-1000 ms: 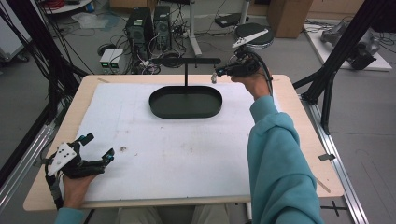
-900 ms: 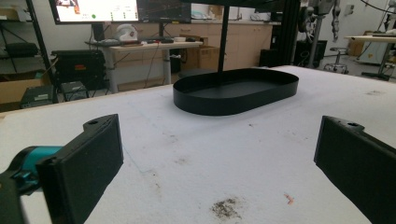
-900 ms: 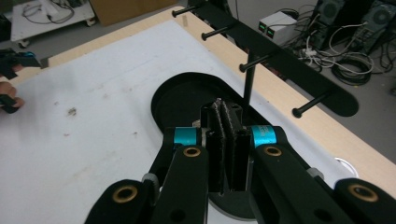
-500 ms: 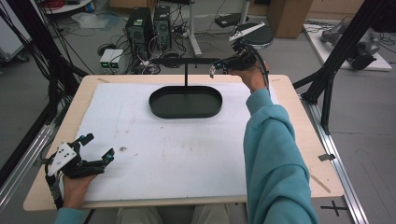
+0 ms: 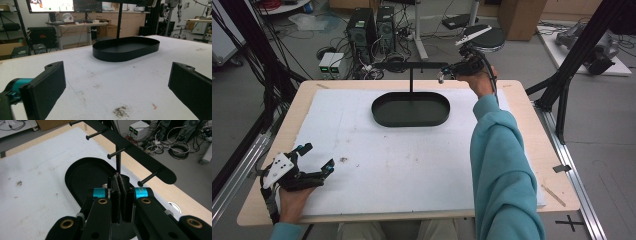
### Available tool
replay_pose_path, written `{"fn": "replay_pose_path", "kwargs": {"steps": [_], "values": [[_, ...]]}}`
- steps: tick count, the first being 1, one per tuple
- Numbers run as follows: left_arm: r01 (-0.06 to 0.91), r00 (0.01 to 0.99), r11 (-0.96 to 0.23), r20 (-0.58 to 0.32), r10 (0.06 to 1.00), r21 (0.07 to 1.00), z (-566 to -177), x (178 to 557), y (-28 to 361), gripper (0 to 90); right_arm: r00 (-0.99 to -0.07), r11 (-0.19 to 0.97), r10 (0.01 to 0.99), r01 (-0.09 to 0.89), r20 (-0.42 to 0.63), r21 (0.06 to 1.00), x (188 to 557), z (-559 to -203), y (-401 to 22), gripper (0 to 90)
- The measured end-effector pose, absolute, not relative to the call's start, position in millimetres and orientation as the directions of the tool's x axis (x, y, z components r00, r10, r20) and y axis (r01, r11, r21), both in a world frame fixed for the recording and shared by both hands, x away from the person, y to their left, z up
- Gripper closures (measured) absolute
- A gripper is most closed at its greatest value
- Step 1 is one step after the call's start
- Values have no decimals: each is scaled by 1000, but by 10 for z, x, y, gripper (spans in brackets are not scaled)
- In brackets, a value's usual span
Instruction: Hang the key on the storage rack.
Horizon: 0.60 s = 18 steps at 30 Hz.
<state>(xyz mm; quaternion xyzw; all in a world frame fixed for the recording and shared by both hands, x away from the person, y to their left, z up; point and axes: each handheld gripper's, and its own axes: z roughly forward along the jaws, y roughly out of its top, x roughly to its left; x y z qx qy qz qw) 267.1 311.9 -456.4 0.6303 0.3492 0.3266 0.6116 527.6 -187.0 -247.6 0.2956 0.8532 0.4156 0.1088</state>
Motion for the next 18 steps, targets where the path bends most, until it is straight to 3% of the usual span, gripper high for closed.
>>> {"fn": "replay_pose_path", "kwargs": {"steps": [18], "values": [[41,544,-5,-18,839,999,-4564,2672,3119,18,-776,499,629,443,41,745,5397,-2608,-1839,888]]}}
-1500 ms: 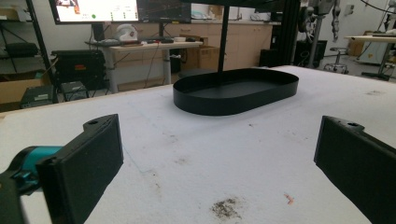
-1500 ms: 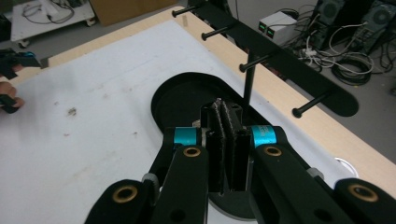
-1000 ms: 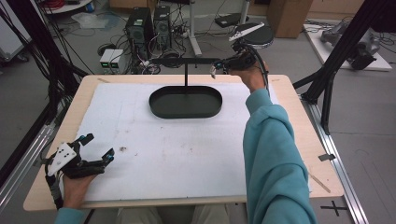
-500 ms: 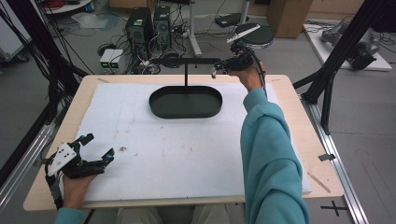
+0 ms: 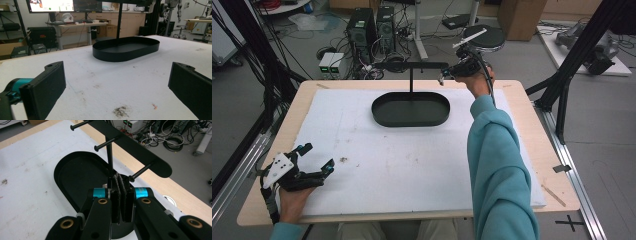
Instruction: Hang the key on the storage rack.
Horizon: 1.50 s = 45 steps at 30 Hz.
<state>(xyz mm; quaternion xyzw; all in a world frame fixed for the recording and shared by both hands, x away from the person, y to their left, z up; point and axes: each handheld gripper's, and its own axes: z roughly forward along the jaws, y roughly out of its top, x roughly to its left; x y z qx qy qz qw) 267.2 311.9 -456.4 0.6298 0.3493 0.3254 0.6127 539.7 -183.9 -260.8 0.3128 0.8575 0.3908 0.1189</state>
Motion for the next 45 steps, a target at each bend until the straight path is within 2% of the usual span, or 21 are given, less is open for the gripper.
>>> {"fn": "replay_pose_path", "kwargs": {"steps": [24,45], "values": [[42,544,-6,-18,839,999,-4564,2673,3120,17,-748,486,663,469,38,738,5477,-2683,-1839,888],[40,543,-4,-19,839,999,-4565,2673,3116,18,-740,469,672,452,25,758,5538,-2712,-1871,887]]}}
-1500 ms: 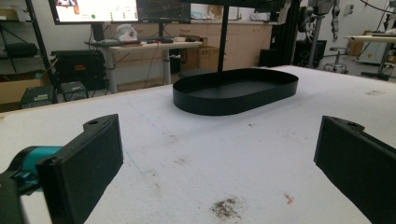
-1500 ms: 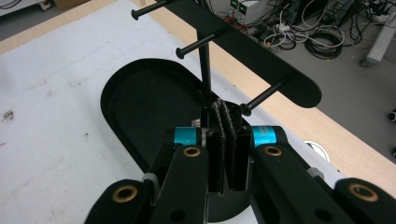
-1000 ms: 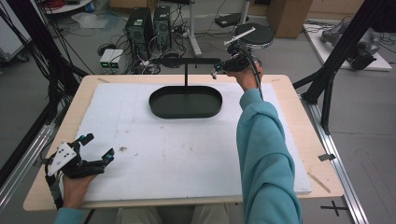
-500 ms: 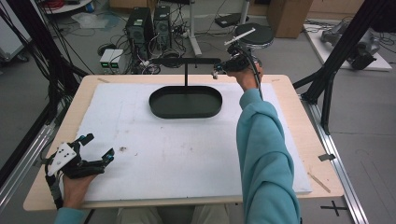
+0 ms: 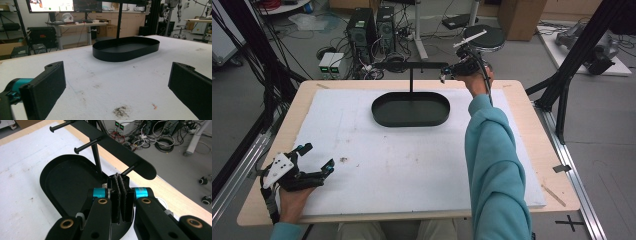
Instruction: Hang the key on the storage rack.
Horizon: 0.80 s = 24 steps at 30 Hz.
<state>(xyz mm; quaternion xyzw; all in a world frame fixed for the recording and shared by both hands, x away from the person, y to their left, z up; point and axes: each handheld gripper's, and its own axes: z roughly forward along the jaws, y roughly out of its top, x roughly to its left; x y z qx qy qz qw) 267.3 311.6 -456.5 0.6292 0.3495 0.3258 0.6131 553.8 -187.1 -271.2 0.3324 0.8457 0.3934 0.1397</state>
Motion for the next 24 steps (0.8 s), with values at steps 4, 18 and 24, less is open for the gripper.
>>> {"fn": "replay_pose_path", "kwargs": {"steps": [4,18,24], "values": [[40,543,-5,-18,839,999,-4564,2673,3116,18,-740,466,673,444,20,765,5562,-2726,-1877,887],[42,543,-9,-15,840,999,-4563,2671,3118,18,-738,454,674,426,12,783,5637,-2787,-1897,874],[42,543,-9,-15,840,999,-4564,2671,3118,18,-735,449,677,424,10,786,5638,-2788,-1908,865]]}}
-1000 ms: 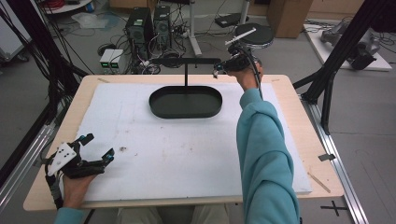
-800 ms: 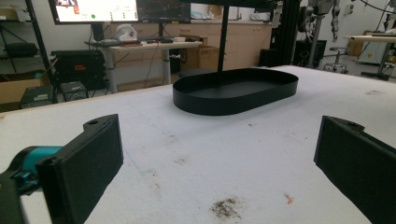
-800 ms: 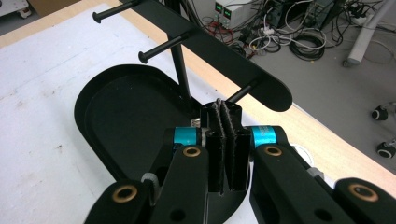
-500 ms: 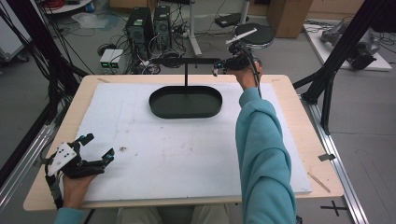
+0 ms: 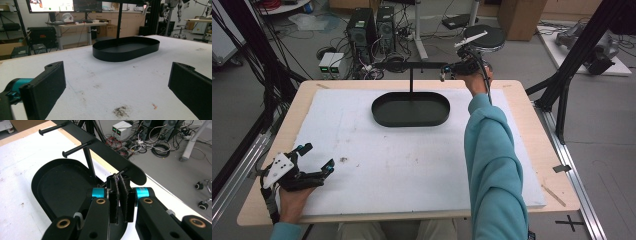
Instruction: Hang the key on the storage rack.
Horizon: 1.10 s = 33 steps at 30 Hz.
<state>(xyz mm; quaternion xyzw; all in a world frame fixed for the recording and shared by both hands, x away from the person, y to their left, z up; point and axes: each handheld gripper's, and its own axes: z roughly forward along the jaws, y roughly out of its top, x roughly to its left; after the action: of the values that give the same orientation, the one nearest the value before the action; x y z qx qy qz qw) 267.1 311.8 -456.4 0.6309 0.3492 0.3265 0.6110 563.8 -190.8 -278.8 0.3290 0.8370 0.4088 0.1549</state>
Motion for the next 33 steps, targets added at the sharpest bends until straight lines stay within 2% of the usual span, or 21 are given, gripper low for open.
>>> {"fn": "replay_pose_path", "kwargs": {"steps": [6,9,10,12,13,14,15,17,18,26,33], "values": [[43,543,-12,-13,839,999,-4563,2673,3121,18,-723,426,691,432,22,795,5628,-2767,-1974,861],[42,543,-7,-17,840,999,-4564,2674,3117,18,-717,416,697,431,24,801,5616,-2755,-2006,799],[44,543,-9,-16,840,999,-4564,2673,3119,18,-711,407,702,436,30,803,5607,-2744,-2016,750],[41,542,-6,-17,840,999,-4565,2675,3117,18,-709,390,704,425,32,817,5590,-2725,-2032,589],[43,542,-8,-17,840,999,-4563,2674,3120,18,-697,373,716,433,42,821,5565,-2709,-2034,471],[44,543,-6,-18,839,999,-4564,2675,3121,18,-681,355,731,433,43,828,5539,-2692,-2033,312],[45,542,0,-24,840,999,-4564,2677,3120,17,-664,344,746,435,39,832,5507,-2672,-2034,203],[44,542,1,-24,840,999,-4565,2678,3123,18,-655,339,755,431,32,836,5416,-2626,-2037,41],[43,543,-1,-23,840,999,-4565,2676,3123,18,-649,337,761,418,18,843,5357,-2607,-2041,5],[38,543,-7,-15,840,999,-4565,2670,3117,18,-704,324,710,336,7,885,4736,-2532,-2341,5],[39,543,-8,-15,840,999,-4565,2671,3116,18,-712,240,702,259,17,936,4146,-2967,-2797,5]]}}
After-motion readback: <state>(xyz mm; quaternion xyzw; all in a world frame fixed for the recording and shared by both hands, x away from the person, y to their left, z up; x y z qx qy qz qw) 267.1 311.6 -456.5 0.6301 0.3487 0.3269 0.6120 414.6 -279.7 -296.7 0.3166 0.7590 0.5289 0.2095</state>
